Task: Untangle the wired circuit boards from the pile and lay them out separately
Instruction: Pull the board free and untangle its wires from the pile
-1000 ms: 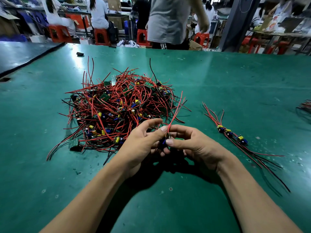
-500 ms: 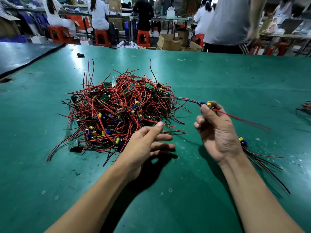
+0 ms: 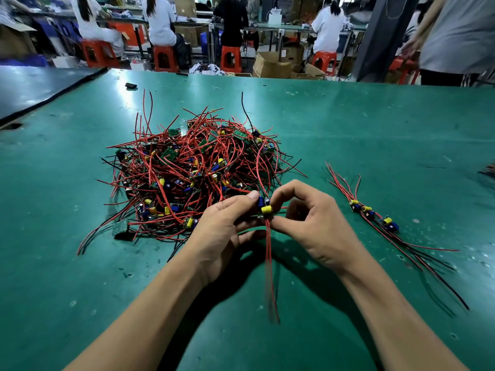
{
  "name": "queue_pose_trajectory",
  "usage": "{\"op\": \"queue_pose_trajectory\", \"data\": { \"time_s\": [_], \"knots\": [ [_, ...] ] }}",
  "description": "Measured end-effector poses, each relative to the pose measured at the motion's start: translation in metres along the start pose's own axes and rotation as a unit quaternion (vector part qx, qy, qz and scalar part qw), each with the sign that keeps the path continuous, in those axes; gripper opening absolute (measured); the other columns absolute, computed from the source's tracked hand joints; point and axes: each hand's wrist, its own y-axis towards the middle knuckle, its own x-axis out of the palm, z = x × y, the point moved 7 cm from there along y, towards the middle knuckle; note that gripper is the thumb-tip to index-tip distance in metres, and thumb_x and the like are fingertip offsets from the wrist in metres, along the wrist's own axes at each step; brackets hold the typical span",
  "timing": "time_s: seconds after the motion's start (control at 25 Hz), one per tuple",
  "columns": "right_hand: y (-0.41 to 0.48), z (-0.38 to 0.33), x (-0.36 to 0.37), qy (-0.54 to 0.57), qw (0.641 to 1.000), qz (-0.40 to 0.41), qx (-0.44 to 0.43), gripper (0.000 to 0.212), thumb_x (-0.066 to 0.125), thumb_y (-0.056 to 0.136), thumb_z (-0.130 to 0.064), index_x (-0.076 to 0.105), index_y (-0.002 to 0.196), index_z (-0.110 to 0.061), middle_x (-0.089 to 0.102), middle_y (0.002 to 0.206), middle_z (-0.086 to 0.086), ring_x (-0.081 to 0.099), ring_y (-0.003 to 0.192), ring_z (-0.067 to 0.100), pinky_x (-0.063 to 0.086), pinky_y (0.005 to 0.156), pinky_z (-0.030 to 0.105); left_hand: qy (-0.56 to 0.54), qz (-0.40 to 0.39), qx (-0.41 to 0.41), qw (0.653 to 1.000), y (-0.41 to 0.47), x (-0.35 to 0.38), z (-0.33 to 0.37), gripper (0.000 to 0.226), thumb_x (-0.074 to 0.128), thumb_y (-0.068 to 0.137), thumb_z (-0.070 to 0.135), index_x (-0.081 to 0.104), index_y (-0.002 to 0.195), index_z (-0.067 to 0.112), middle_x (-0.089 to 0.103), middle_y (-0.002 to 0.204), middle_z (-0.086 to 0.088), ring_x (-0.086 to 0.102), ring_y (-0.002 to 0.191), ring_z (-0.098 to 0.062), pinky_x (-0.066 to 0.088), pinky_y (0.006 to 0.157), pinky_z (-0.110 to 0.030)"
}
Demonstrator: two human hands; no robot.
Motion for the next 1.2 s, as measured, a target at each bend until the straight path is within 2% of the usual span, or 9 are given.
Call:
{"op": "queue_pose_trajectory", "data": {
  "time_s": [0.12, 0.2, 0.4, 0.48, 0.6, 0.72, 0.88, 1.0, 1.2],
  "knots": [
    [0.001, 0.003, -0.006, 0.076, 0.996, -0.029, 0.032, 0.017, 0.076, 0.081, -0.007, 0.076, 0.085, -0.023, 0.053, 0.055, -0.015, 0.038, 0.052, 0.002, 0.031, 0.052, 0.015, -0.023, -0.007, -0.018, 1.0, 0.001, 0.001, -0.003, 0.024, 0.072, 0.074, 0.025, 0.069, 0.09, 0.008, 0.071, 0.09, -0.015, 0.072, 0.076, -0.027, 0.06, 0.07, -0.038],
    [0.003, 0.01, -0.009, 0.159, 0.984, -0.014, 0.075, 0.006, 0.075, 0.079, -0.018, 0.076, 0.085, -0.02, 0.057, 0.061, -0.009, 0.038, 0.051, 0.006, 0.031, 0.05, 0.015, -0.02, -0.02, -0.021, 0.999, -0.001, 0.004, -0.004, 0.02, 0.071, 0.077, 0.025, 0.074, 0.086, 0.007, 0.073, 0.095, -0.016, 0.072, 0.073, -0.028, 0.062, 0.067, -0.035],
    [0.001, 0.023, 0.004, 0.234, 0.961, -0.032, 0.145, 0.026, 0.075, 0.076, -0.045, 0.077, 0.087, -0.021, 0.064, 0.07, -0.006, 0.039, 0.05, 0.005, 0.028, 0.044, 0.014, 0.011, -0.051, -0.03, 0.998, -0.006, 0.014, -0.007, 0.017, 0.067, 0.085, 0.021, 0.061, 0.089, 0.006, 0.073, 0.095, -0.017, 0.072, 0.07, -0.027, 0.06, 0.068, -0.032],
    [0.0, 0.024, 0.009, 0.236, 0.958, -0.044, 0.155, 0.021, 0.083, 0.075, -0.042, 0.079, 0.084, -0.023, 0.066, 0.074, -0.002, 0.044, 0.059, 0.01, 0.031, 0.05, 0.017, 0.028, -0.066, -0.033, 0.997, -0.008, 0.017, -0.008, 0.016, 0.067, 0.084, 0.02, 0.055, 0.085, 0.009, 0.073, 0.092, -0.015, 0.072, 0.07, -0.027, 0.06, 0.068, -0.032],
    [0.0, 0.031, 0.008, 0.274, 0.944, -0.03, 0.183, 0.024, 0.084, 0.067, -0.038, 0.078, 0.084, -0.021, 0.064, 0.082, 0.007, 0.044, 0.079, 0.026, 0.032, 0.064, 0.031, 0.011, -0.076, -0.041, 0.996, -0.009, 0.018, -0.007, 0.02, 0.067, 0.083, 0.015, 0.057, 0.098, 0.005, 0.074, 0.094, -0.017, 0.073, 0.072, -0.03, 0.061, 0.065, -0.034],
    [0.001, 0.031, 0.007, 0.309, 0.931, -0.035, 0.191, 0.02, 0.082, 0.067, -0.031, 0.077, 0.084, -0.022, 0.065, 0.077, 0.001, 0.049, 0.069, 0.019, 0.035, 0.063, 0.032, -0.003, -0.083, -0.047, 0.995, -0.009, 0.018, -0.008, 0.024, 0.067, 0.082, 0.013, 0.066, 0.103, 0.002, 0.073, 0.097, -0.019, 0.073, 0.075, -0.033, 0.061, 0.062, -0.032],
    [0.002, 0.034, 0.009, 0.309, 0.928, -0.043, 0.204, 0.008, 0.076, 0.073, -0.022, 0.076, 0.081, -0.022, 0.064, 0.078, 0.001, 0.05, 0.065, 0.015, 0.035, 0.062, 0.031, 0.018, -0.078, -0.052, 0.995, -0.006, 0.015, -0.011, 0.017, 0.061, 0.086, 0.011, 0.077, 0.088, 0.008, 0.073, 0.088, -0.017, 0.072, 0.075, -0.032, 0.062, 0.066, -0.035],
    [0.0, 0.034, 0.013, 0.316, 0.921, -0.065, 0.217, 0.007, 0.076, 0.074, -0.021, 0.076, 0.081, -0.022, 0.065, 0.08, 0.003, 0.05, 0.068, 0.016, 0.037, 0.062, 0.032, 0.037, -0.076, -0.049, 0.995, -0.006, 0.015, -0.012, 0.01, 0.068, 0.077, 0.013, 0.077, 0.08, 0.01, 0.071, 0.082, -0.017, 0.071, 0.069, -0.031, 0.061, 0.062, -0.034],
    [-0.004, 0.036, 0.019, 0.338, 0.91, -0.082, 0.227, 0.012, 0.081, 0.073, -0.02, 0.076, 0.084, -0.019, 0.067, 0.077, 0.005, 0.057, 0.06, 0.012, 0.049, 0.054, 0.025, 0.107, -0.061, -0.006, 0.992, -0.004, 0.012, -0.01, 0.018, 0.061, 0.087, 0.004, 0.074, 0.078, 0.013, 0.072, 0.083, -0.019, 0.07, 0.065, -0.031, 0.057, 0.057, -0.026]
  ]
}}
